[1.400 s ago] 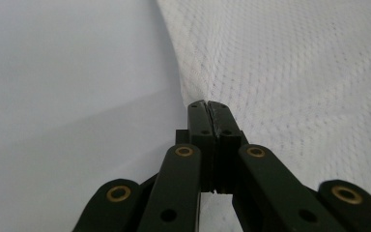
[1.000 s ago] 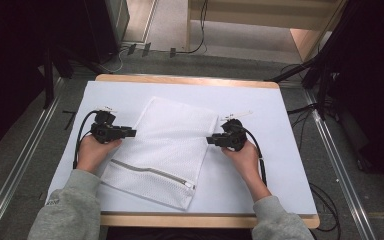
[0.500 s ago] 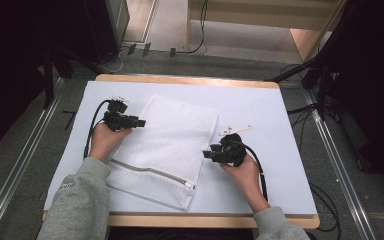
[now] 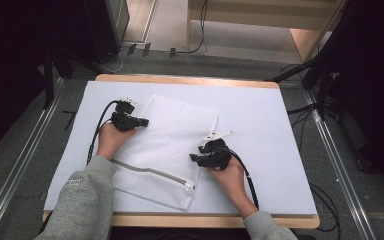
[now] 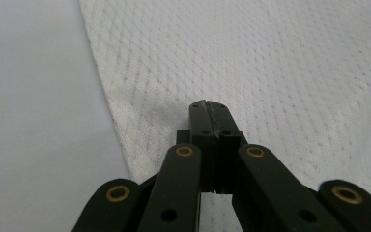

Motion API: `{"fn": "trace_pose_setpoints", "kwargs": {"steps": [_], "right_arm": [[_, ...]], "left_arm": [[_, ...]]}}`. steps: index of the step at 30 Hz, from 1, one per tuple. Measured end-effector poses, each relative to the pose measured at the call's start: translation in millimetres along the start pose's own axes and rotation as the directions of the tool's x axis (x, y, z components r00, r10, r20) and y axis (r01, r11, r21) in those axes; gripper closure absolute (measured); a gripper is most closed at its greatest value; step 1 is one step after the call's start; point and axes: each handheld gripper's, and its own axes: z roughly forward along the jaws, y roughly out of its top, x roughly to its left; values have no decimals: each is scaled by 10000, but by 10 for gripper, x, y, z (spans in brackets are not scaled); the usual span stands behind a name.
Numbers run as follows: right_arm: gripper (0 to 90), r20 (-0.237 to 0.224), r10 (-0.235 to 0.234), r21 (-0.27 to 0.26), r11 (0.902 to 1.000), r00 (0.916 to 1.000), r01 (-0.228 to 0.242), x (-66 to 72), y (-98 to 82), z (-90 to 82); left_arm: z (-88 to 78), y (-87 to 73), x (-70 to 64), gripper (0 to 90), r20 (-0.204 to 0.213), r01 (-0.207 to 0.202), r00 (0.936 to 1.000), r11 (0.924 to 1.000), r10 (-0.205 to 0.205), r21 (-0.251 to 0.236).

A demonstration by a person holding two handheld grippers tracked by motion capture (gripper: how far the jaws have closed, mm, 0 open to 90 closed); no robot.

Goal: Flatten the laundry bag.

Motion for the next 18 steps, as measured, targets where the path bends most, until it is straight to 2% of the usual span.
{"fn": "trace_pose_setpoints", "kwargs": {"steps": [2,5,8,10,11,12,18], "right_arm": [[533,28,62,53,10000,10000,-62,5,1,-11],[530,463,-157,-25,9999,9988,158,-19,3,-68],[514,420,78,115,9999,9991,-83,-73,-23,-77],[506,417,93,86,9999,9991,-97,-70,-37,-81],[498,441,109,45,9999,9990,-111,-63,-37,-74],[489,430,54,19,10000,9991,-55,-55,-37,-64],[483,529,-200,-219,9995,9984,211,48,-38,-2]], "left_arm": [[-13,-1,16,900,103,138,9999,9999,-138,58],[-70,5,31,900,-59,100,9999,9999,-101,-35],[-153,7,62,788,-501,13,9987,9999,-20,-139],[-183,-2,89,770,-658,59,9978,9998,-70,-170],[-177,-5,98,729,-700,151,9974,9997,-162,-172],[-159,-7,104,670,-713,210,9972,9997,-218,-122],[-67,-12,58,669,-320,33,9995,9996,-42,-263]]}}
